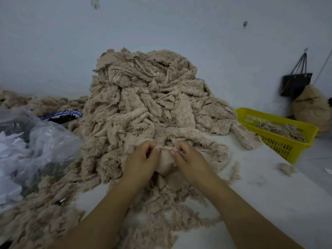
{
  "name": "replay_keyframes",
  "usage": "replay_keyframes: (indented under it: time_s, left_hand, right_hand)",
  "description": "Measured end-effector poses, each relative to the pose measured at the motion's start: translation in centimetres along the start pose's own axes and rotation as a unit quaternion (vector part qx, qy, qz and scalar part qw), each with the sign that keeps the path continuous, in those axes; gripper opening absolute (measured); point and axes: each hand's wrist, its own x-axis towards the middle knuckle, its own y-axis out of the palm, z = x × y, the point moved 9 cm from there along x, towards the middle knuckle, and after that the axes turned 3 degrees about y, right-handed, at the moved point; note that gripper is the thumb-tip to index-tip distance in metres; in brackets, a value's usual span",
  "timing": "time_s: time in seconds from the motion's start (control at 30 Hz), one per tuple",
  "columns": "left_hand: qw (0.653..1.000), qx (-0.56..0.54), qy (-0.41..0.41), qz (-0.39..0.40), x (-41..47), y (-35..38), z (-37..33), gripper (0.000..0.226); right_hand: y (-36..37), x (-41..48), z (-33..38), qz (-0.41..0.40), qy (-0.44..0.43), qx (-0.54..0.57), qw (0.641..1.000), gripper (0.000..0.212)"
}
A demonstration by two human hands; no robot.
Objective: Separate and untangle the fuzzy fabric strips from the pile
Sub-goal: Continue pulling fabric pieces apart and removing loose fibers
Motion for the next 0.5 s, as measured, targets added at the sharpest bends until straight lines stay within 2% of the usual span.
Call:
replay_keyframes:
  time_s: [0.07, 0.2, 0.27, 0.33, 0.4, 0.43, 0.5]
  left_hand:
    - [0.998, 0.049, 0.008, -0.034, 0.2, -0.5, -0.2, 0.019]
    - [0.994, 0.063, -0.029, -0.088, 0.5, -2.8, 0.6, 0.027]
    - [0.998, 0.039, -0.017, -0.046, 0.5, -2.4, 0.5, 0.033]
    - [0.998, 0.032, 0.002, 0.052, 0.0, -0.4, 0.1, 0.032]
    - [0.991, 0.062, 0.017, 0.121, -0.7, 1.2, 0.0, 0.044]
    - [0.99, 0.056, 0.023, 0.126, -0.8, 1.5, 0.1, 0.051]
    - [0.996, 0.019, 0.008, 0.092, -0.4, 0.9, 0.2, 0.052]
  right_hand:
    - [-0.4, 0.0, 0.1, -0.016, -0.002, 0.014, 1.0, 0.026]
    - [-1.2, 0.2, -0.8, -0.038, 0.014, 0.038, 0.998, 0.026]
    - [-1.7, 0.4, -1.6, -0.062, 0.042, 0.054, 0.996, 0.024]
    - [-2.5, 0.7, -2.2, -0.096, 0.075, 0.081, 0.989, 0.023]
    - [-2.6, 0.8, -2.7, -0.103, 0.096, 0.1, 0.985, 0.019]
    - [-2.3, 0.8, -2.9, -0.1, 0.101, 0.105, 0.984, 0.015]
    - [-2.1, 0.8, -3.1, -0.098, 0.109, 0.12, 0.982, 0.01]
